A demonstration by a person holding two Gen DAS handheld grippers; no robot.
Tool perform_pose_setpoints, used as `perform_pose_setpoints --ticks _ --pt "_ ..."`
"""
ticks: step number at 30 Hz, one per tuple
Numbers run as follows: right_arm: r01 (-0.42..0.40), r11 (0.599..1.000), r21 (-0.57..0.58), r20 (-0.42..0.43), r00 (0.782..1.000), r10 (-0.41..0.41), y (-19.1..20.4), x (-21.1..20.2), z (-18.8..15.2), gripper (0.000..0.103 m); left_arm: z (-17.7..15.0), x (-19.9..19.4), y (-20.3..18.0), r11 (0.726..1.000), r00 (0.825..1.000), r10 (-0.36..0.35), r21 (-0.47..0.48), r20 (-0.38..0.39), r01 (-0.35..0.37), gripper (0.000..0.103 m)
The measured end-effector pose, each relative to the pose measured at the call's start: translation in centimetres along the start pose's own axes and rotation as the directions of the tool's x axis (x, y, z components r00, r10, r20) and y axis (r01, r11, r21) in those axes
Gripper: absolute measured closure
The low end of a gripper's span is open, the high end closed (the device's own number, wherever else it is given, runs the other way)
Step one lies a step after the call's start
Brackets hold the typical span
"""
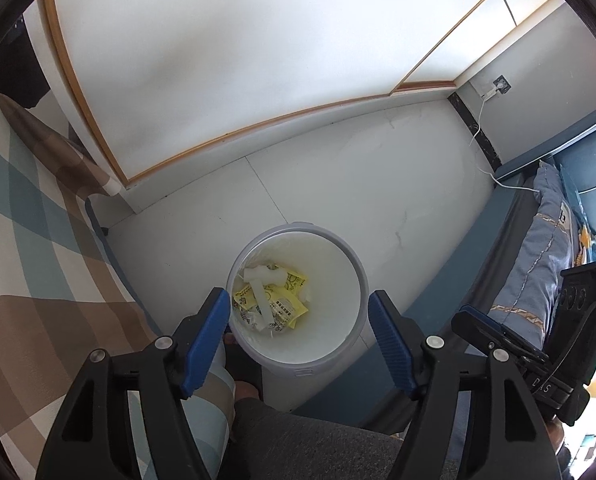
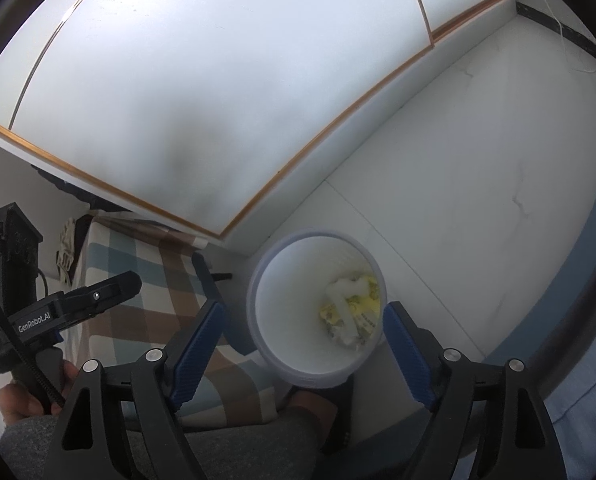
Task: Collect trash
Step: 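Move both open tools back over the brown packets on the table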
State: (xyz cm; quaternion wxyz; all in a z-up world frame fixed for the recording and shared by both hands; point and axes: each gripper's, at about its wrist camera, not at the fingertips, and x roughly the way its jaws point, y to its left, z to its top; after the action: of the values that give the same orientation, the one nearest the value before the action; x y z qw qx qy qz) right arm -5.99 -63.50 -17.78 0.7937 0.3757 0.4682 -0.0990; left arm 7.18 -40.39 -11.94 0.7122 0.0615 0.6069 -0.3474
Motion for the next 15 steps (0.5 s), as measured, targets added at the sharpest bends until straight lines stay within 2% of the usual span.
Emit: perform_pose_setpoints --ticks 8,15 --pt "0.000 1.000 -0.029 0.033 0.999 0.001 1.6 -1.9 0.0 0.017 -0.7 -3.0 0.2 1.000 0.997 0.030 0.007 0.070 -0.031 0.034" --pt "-0.009 0.997 -0.074 0.067 0.998 0.014 4.3 -4.1 -0.4 0.017 -1.7 -6.5 1.6 0.999 0.986 0.040 -0.019 0.163 -0.037 0.034"
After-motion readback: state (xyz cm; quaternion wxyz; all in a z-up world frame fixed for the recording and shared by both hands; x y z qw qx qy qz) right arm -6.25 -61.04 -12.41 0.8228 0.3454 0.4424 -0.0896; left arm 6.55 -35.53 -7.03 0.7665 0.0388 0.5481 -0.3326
